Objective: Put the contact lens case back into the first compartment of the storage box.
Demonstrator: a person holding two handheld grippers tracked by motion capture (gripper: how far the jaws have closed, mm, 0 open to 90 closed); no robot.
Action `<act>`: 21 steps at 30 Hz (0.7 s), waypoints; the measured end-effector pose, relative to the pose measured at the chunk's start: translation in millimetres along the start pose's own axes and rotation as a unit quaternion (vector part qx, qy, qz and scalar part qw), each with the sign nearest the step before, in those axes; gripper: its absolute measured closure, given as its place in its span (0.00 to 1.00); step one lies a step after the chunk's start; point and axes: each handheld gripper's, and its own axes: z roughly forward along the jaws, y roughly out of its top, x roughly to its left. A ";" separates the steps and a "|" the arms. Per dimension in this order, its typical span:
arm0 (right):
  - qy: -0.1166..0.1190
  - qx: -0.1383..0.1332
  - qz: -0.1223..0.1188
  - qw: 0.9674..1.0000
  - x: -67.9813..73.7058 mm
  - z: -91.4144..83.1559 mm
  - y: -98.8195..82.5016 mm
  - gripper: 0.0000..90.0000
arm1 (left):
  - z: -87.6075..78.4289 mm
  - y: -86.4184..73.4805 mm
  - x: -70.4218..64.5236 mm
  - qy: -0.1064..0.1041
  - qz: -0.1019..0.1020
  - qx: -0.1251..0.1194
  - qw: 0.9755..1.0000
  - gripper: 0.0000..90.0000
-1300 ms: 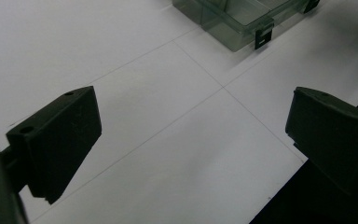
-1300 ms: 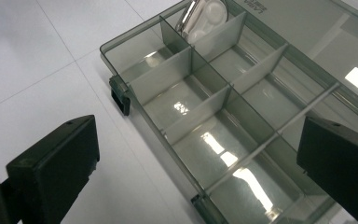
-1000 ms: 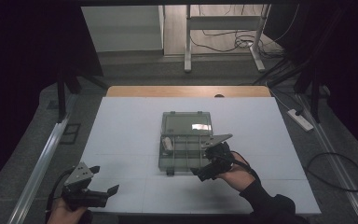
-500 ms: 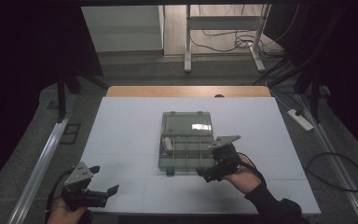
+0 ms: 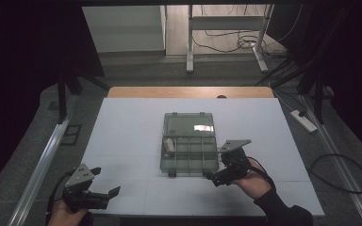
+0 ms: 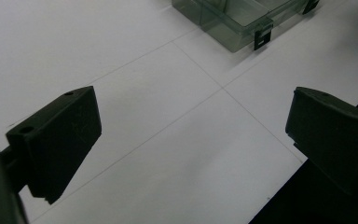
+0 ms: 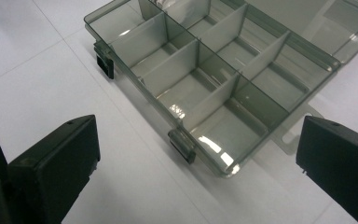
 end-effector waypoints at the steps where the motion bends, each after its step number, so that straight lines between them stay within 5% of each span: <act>1: -0.001 -0.001 0.002 1.000 -1.2 -2.1 -3.0 0.00 | 0.1 0.0 0.0 0.000 -0.001 -0.001 1.000 0.04; 21: -0.017 -0.005 0.027 0.999 -9.3 -22.7 -26.8 0.00 | 0.4 0.2 0.1 0.001 -0.003 0.000 1.000 0.04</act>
